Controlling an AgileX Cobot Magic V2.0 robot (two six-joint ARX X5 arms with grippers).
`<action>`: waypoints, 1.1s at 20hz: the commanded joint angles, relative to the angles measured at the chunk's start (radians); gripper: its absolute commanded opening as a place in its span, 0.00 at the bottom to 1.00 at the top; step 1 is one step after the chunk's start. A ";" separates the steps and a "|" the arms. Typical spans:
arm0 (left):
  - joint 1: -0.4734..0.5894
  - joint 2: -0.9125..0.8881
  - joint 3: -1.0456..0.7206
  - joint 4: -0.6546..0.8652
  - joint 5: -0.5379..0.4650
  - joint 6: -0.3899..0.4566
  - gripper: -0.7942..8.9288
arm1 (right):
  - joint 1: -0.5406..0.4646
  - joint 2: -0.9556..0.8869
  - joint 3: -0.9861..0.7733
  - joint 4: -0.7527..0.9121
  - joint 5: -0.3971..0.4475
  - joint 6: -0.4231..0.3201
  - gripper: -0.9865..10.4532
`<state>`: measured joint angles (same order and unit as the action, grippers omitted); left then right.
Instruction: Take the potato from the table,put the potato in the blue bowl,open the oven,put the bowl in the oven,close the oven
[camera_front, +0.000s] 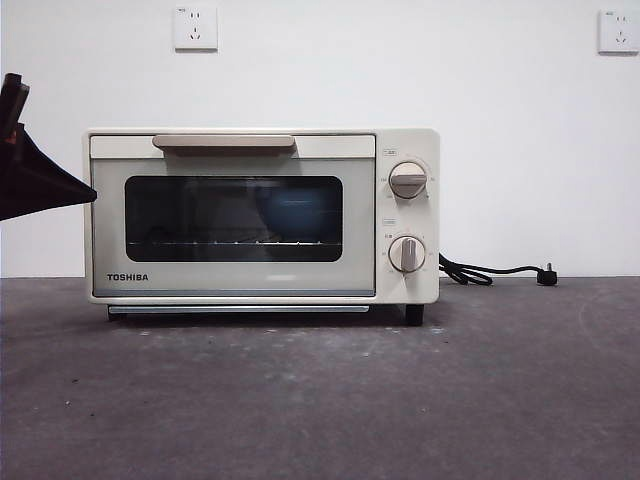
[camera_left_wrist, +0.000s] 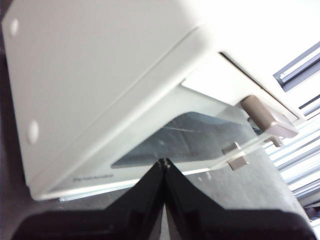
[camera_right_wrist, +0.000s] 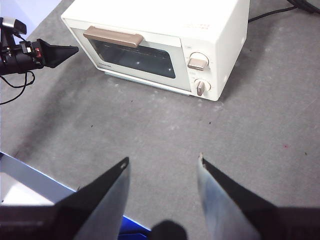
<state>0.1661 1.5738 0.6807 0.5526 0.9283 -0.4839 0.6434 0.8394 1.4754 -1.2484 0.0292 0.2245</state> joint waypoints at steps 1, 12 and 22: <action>-0.004 -0.034 -0.005 -0.034 0.016 -0.014 0.07 | 0.001 -0.002 -0.001 0.005 0.003 0.010 0.28; -0.038 -0.369 -0.004 -0.357 -0.074 0.100 0.07 | 0.001 0.026 -0.001 -0.021 -0.005 -0.010 0.28; -0.109 -0.724 0.006 -0.845 -0.288 0.296 0.07 | 0.001 0.074 -0.001 -0.025 -0.081 -0.076 0.28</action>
<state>0.0628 0.8715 0.6819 -0.2493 0.6594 -0.2535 0.6434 0.9119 1.4754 -1.2785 -0.0353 0.1741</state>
